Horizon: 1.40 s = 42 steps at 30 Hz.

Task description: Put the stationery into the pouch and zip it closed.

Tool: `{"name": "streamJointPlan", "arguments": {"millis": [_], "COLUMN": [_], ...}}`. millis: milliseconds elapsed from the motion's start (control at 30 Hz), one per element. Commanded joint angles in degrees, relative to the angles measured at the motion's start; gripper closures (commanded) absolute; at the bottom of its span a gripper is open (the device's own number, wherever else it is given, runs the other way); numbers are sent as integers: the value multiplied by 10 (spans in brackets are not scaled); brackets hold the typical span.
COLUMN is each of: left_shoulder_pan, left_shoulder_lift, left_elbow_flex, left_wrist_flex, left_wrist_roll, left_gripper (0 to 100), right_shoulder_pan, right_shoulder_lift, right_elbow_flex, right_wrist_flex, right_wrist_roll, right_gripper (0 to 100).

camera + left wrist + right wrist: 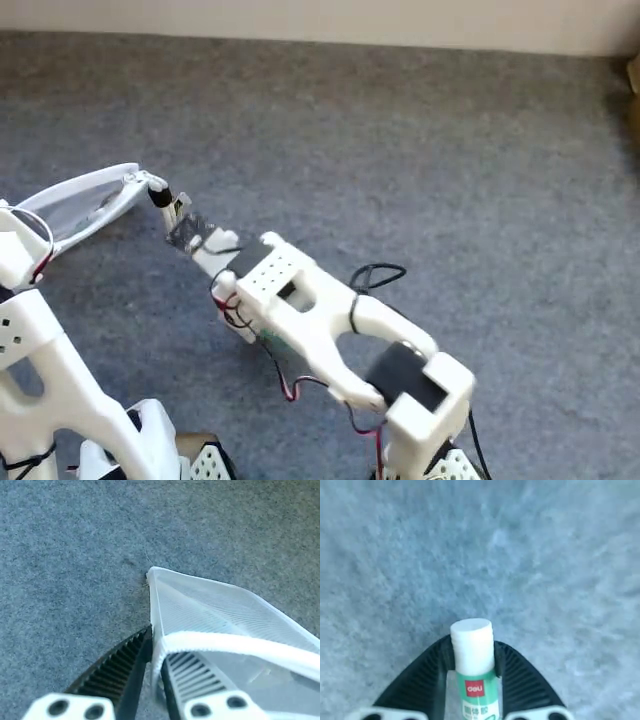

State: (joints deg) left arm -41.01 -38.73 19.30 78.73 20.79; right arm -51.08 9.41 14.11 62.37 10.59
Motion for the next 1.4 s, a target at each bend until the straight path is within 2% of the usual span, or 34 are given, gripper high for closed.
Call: {"name": "streamJointPlan", "arguments": {"millis": [0, 167, 300, 833, 1000, 1100, 1367], "left_shoulder_pan": [23, 49, 88, 252, 304, 323, 329], "left_shoulder_lift": [-14, -14, -14, -14, -14, -14, -14], "left_elbow_flex": [-3, -3, -3, -11, -7, -4, 7], "left_wrist_flex": [-11, -11, -11, -11, -11, -11, -11], "left_wrist_roll": [8, 9, 9, 25, 17, -2, -4], "left_gripper": [993, 993, 993, 993, 993, 993, 993], "right_shoulder_pan": [24, 32, 33, 29, 30, 29, 22], "right_shoulder_lift": [-117, -223, -285, -566, -632, -664, -762], "right_elbow_flex": [19, 61, 88, 325, 361, 364, 365], "right_wrist_flex": [3, 0, -44, -305, -346, -346, -347], "right_wrist_roll": [6, 7, 7, 1, -87, -115, -216], "right_gripper": [993, 993, 993, 993, 993, 993, 993]}}
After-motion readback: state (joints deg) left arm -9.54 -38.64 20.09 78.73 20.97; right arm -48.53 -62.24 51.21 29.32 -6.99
